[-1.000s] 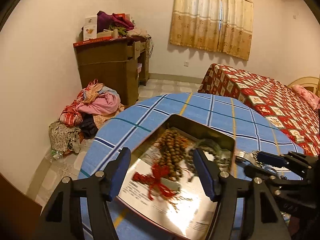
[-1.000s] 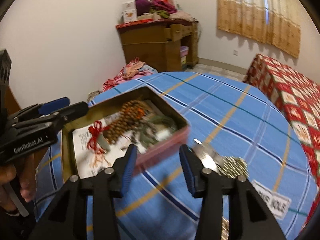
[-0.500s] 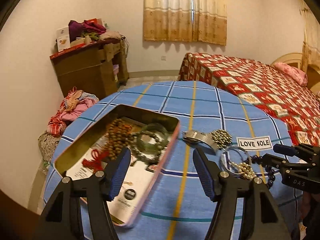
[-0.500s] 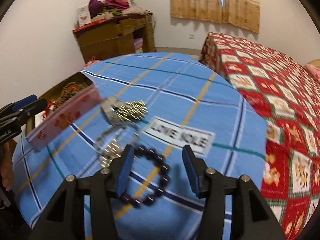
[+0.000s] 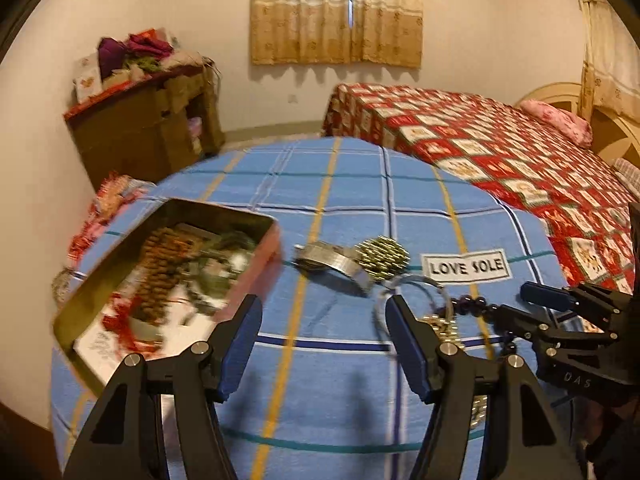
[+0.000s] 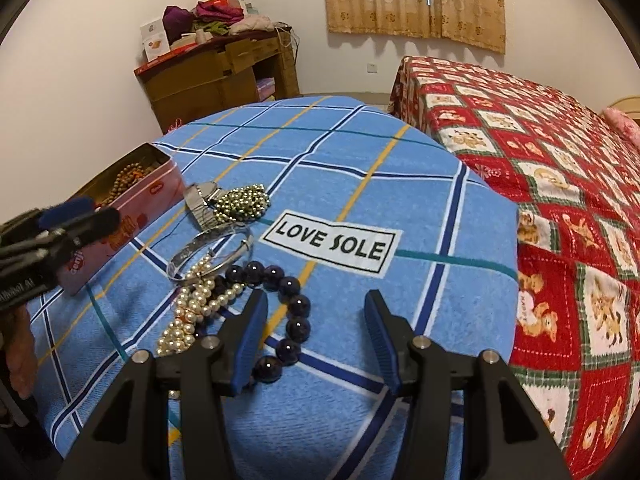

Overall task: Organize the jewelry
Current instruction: 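Move both open tools back toward the pearl necklace, then grasp the silver bangle with the left tool while the right grasps the pearl necklace, then lift the silver bangle with the left tool while the right lifts the pearls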

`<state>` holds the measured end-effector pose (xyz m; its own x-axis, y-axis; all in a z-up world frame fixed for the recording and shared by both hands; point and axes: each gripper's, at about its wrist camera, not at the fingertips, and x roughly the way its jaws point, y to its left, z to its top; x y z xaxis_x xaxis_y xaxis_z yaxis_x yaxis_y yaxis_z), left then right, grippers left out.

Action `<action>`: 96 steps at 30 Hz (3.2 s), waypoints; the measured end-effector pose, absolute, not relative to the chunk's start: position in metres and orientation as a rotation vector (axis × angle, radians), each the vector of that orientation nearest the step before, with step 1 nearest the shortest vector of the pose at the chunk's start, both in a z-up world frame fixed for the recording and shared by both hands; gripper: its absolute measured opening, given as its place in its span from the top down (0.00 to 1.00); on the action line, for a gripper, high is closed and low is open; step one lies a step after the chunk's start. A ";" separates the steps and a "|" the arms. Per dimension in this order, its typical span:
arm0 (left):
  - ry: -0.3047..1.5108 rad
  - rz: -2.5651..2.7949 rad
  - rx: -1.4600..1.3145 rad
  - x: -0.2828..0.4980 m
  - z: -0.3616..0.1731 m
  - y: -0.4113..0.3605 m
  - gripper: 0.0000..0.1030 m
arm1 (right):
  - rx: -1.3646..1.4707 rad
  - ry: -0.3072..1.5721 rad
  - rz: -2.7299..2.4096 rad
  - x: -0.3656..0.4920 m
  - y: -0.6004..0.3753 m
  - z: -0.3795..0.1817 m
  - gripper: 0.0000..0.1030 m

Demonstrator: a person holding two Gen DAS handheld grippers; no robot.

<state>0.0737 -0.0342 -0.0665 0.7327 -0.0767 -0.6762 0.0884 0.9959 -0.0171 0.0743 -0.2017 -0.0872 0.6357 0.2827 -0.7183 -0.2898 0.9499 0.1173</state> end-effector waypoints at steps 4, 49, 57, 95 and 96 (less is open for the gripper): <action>0.800 -0.139 0.007 0.088 -0.080 -0.047 0.58 | -0.004 0.814 0.323 0.073 -0.202 -0.088 0.44; 0.692 -0.066 -0.019 0.037 -0.063 -0.007 0.98 | -0.139 0.825 0.528 0.037 -0.136 -0.079 0.63; 0.693 -0.071 -0.039 0.034 -0.066 -0.005 0.98 | -0.235 0.865 0.539 0.029 -0.121 -0.098 0.78; 0.721 -0.093 -0.051 0.025 -0.075 -0.005 0.98 | -0.087 0.853 0.579 0.014 -0.156 -0.091 0.85; 0.721 -0.093 -0.052 0.025 -0.075 -0.005 0.98 | -0.086 0.853 0.579 0.014 -0.156 -0.092 0.85</action>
